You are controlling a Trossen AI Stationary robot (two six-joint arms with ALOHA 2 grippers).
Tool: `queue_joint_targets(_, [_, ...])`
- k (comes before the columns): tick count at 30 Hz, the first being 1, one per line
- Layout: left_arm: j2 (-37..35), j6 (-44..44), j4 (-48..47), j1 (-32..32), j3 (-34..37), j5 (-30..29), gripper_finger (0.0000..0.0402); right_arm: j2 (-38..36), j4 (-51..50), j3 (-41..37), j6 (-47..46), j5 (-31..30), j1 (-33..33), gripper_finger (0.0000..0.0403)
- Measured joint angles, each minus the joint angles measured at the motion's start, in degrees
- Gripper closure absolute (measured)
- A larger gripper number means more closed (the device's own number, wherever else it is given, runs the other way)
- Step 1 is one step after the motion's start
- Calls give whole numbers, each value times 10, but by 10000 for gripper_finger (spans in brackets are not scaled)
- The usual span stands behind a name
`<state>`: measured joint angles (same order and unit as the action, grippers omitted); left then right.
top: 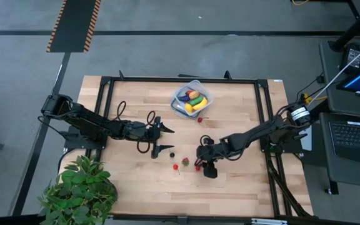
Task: Pick and placing Produce into tupperware
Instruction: Put the pink peach into the transparent container
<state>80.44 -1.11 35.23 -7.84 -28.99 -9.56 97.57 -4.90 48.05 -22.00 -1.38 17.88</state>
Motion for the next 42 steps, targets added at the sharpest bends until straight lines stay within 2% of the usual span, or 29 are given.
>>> queue_joint_targets(21, [0, -3, -1, 0, 0, 0, 96, 18, 5, 0, 1, 0, 0, 205])
queue_joint_targets(42, [0, -3, -1, 0, 0, 0, 96, 17, -43, 4, 2, 16, 0, 205])
